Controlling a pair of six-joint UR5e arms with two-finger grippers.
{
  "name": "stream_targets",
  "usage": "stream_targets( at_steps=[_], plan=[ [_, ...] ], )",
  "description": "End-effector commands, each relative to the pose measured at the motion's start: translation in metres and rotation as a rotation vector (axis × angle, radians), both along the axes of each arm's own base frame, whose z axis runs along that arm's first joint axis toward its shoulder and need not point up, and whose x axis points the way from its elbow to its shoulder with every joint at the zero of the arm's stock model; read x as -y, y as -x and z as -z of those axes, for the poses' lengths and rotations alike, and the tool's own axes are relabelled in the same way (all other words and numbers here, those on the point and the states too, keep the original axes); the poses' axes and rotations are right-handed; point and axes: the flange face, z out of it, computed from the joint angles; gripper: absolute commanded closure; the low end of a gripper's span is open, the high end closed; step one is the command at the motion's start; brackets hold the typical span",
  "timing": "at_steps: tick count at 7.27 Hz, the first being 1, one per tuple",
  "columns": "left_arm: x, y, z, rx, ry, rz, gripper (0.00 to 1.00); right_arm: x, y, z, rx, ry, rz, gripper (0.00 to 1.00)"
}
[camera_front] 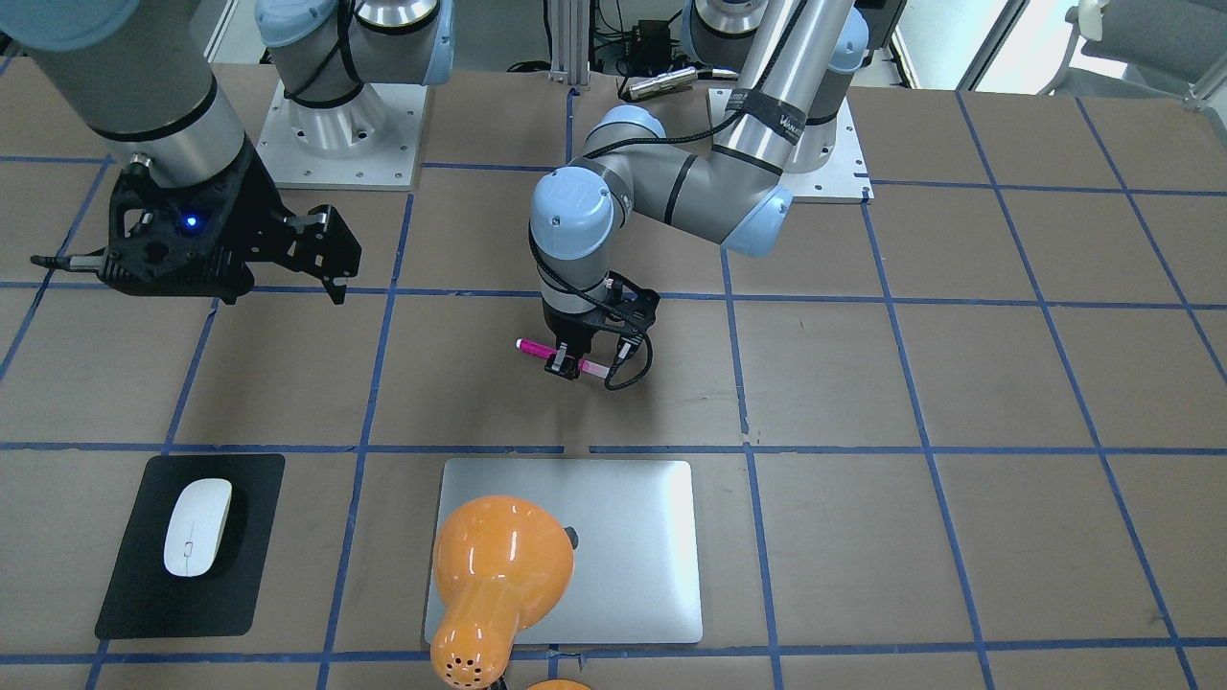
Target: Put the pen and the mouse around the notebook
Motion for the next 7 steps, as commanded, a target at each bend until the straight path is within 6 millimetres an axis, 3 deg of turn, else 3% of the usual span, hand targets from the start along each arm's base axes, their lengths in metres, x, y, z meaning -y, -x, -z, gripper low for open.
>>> stream_targets(
  at_steps=[1,2,3,4,5,6,7],
  plan=[
    [0.007,-0.008,-0.021,-0.014,0.016,0.166,0.15,-0.005,-0.001,0.007,0.002,-0.02,0.001,0.0],
    [0.012,-0.025,-0.046,-0.019,-0.027,0.39,0.22,-0.005,-0.001,0.009,0.002,-0.019,0.001,0.0],
    [0.016,-0.04,-0.086,-0.023,-0.102,0.505,0.22,-0.004,0.0,0.009,-0.004,-0.016,0.001,0.0],
    [0.031,-0.065,-0.143,-0.042,-0.157,0.6,0.22,-0.005,0.0,0.01,-0.006,-0.02,0.001,0.0],
    [0.043,-0.099,-0.203,-0.065,-0.183,0.723,0.22,-0.005,0.0,0.011,-0.009,-0.027,0.004,0.0],
    [0.049,-0.133,-0.249,-0.077,-0.145,0.899,0.22,-0.008,0.0,0.006,-0.007,-0.018,0.021,0.0],
    [0.049,-0.166,-0.281,-0.069,-0.085,1.038,0.22,-0.007,-0.001,0.005,-0.008,-0.013,0.039,0.0]
  ],
)
